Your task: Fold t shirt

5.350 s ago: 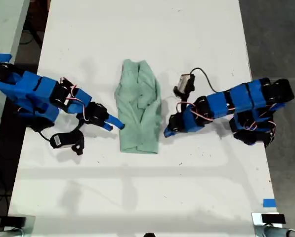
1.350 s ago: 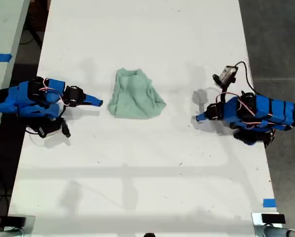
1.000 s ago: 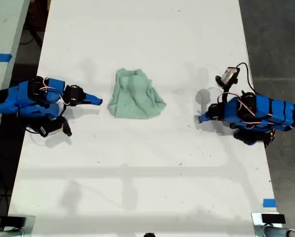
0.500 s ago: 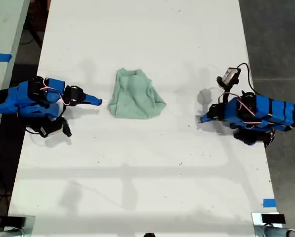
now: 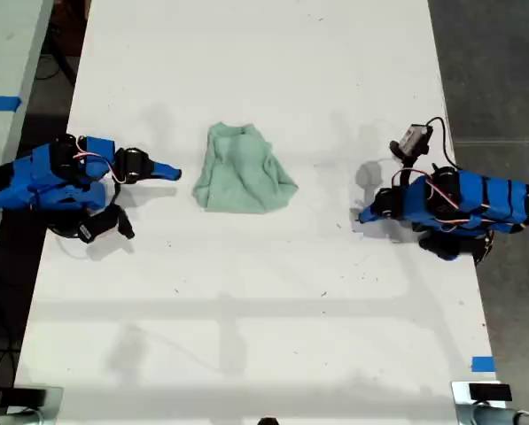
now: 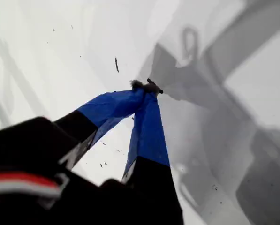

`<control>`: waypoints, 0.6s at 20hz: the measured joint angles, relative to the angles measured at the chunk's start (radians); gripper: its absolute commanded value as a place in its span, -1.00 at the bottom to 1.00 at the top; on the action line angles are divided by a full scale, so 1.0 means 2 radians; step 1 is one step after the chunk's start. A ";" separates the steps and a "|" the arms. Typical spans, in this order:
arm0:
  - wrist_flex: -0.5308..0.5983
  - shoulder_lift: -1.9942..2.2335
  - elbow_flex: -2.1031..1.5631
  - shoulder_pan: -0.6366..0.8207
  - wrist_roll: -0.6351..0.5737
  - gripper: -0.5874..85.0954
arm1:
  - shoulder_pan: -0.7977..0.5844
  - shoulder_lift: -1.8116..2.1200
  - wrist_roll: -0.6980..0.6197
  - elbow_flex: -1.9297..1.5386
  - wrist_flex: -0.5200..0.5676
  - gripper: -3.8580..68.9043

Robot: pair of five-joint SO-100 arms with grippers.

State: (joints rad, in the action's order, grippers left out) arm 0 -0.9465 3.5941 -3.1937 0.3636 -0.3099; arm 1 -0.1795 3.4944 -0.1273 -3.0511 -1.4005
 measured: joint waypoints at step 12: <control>-0.006 0.001 0.000 -0.048 0.075 -0.99 | -0.037 0.003 -0.226 0.010 0.099 -0.90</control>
State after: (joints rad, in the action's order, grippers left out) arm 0 -0.9587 3.5957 -3.1937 0.2684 -0.1595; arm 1 -0.2531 3.5005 -0.5798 -3.0311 -1.2026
